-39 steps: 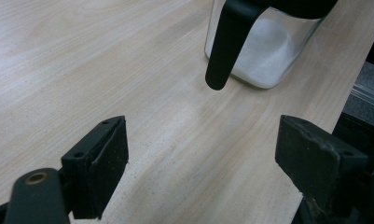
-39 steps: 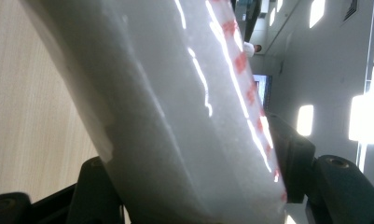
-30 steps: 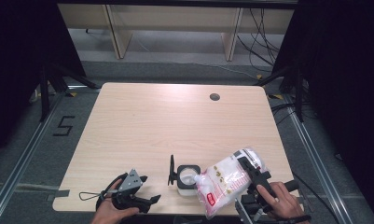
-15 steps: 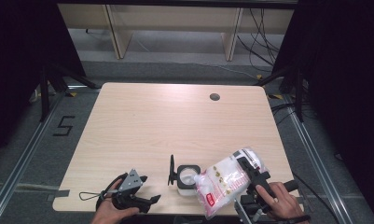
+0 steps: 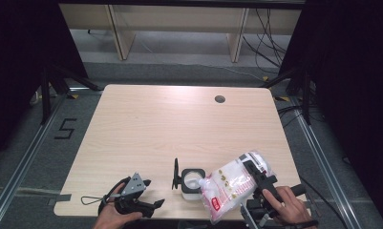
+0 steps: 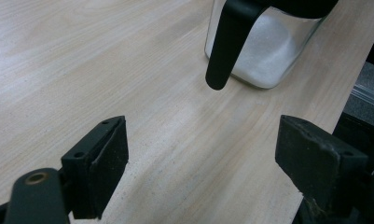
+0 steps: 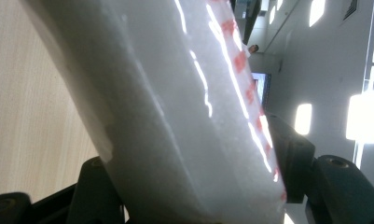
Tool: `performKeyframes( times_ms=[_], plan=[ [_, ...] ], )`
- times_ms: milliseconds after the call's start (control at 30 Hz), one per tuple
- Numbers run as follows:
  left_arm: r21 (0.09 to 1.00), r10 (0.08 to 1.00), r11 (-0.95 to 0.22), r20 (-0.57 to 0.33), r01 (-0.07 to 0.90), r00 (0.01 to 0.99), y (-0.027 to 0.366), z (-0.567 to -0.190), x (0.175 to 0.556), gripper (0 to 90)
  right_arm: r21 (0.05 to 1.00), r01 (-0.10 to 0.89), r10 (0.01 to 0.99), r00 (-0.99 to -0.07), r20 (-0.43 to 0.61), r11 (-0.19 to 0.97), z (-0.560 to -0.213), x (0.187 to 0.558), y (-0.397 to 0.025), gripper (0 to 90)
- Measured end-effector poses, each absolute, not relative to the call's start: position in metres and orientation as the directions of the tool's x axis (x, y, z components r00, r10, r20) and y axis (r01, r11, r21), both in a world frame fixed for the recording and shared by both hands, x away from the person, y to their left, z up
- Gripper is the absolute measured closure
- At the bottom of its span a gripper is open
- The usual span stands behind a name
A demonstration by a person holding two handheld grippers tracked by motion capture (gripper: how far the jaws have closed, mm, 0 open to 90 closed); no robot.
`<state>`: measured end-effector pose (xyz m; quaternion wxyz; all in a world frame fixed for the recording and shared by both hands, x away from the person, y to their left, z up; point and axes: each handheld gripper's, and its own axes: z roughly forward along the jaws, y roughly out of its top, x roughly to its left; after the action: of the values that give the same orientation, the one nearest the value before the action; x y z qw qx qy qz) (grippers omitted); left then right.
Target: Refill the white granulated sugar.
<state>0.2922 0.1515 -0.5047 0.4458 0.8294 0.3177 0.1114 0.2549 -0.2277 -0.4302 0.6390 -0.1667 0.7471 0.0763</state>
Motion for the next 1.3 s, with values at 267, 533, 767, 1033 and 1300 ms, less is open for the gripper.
performKeyframes(
  times_ms=[267,533,767,1033,1300],
  plan=[
    [0.81,0.626,-0.401,-0.099,0.428,0.774,0.1517,-0.5046,0.2919,16.7,-0.097,-0.342,-0.152,-0.139,-0.979,0.935,-0.4304,0.2542,-0.2264,42.9],
    [0.804,0.634,-0.4,-0.103,0.439,0.766,0.1519,-0.5046,0.2914,16.7,-0.114,-0.345,-0.165,-0.122,-0.979,0.932,-0.4293,0.254,-0.2262,42.9],
    [0.809,0.626,-0.402,-0.099,0.429,0.773,0.1518,-0.5047,0.292,16.7,-0.093,-0.333,-0.147,-0.143,-0.979,0.938,-0.431,0.2538,-0.2271,43.0],
    [0.81,0.625,-0.402,-0.098,0.427,0.774,0.1516,-0.5045,0.2921,16.7,-0.098,-0.332,-0.151,-0.139,-0.979,0.938,-0.4307,0.2535,-0.227,43.0],
    [0.81,0.626,-0.401,-0.099,0.428,0.774,0.1516,-0.5047,0.2918,16.7,-0.105,-0.34,-0.157,-0.13,-0.979,0.935,-0.4298,0.2541,-0.227,43.1]
  ],
)
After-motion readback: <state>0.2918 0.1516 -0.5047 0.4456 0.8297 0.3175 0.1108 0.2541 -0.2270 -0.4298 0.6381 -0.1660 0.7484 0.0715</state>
